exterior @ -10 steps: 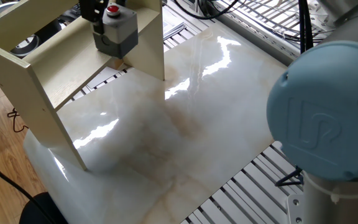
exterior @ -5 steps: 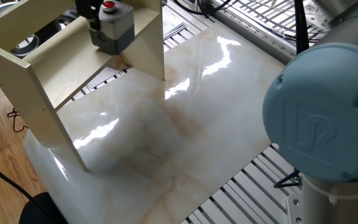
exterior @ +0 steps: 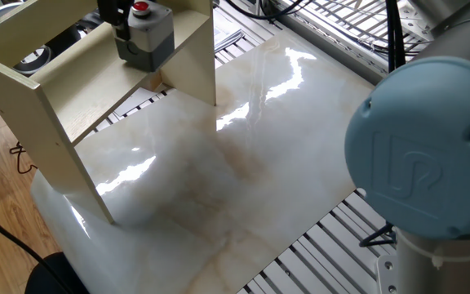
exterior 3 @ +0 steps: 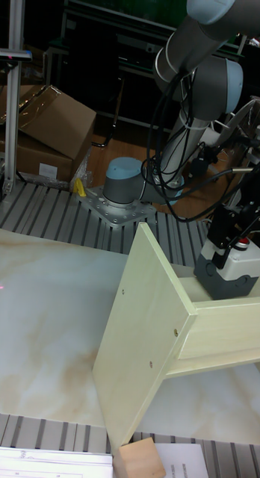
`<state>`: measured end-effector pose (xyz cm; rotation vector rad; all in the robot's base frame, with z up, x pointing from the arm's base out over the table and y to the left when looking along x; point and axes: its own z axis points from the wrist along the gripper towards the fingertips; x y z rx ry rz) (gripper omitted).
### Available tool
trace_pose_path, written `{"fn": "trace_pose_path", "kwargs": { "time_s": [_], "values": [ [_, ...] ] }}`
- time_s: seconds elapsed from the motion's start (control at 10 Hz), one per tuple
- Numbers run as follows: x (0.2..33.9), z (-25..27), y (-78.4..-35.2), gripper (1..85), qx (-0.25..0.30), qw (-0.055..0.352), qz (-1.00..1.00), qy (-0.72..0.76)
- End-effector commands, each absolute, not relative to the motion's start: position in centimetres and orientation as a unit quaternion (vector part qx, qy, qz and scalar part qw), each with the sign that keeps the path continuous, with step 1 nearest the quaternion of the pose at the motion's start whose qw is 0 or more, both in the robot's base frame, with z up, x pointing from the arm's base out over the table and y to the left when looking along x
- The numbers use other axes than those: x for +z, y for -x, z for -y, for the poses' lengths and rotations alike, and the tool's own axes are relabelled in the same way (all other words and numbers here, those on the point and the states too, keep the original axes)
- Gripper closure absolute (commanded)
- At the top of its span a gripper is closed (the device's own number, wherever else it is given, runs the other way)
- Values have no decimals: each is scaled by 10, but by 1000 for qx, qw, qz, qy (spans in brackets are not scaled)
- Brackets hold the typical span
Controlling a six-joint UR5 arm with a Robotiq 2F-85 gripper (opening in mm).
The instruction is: Put the object on the shelf
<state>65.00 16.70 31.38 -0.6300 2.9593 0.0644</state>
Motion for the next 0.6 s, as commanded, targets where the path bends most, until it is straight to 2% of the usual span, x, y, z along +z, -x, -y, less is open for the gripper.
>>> {"fn": "trace_pose_path", "kwargs": {
  "time_s": [0.0,0.2,0.5],
  "values": [
    [314,-170,-652,507,29,64,-971,228],
    [313,-169,-654,470,26,66,-969,236],
    [310,-169,-655,467,26,67,-969,237]
  ]
}}
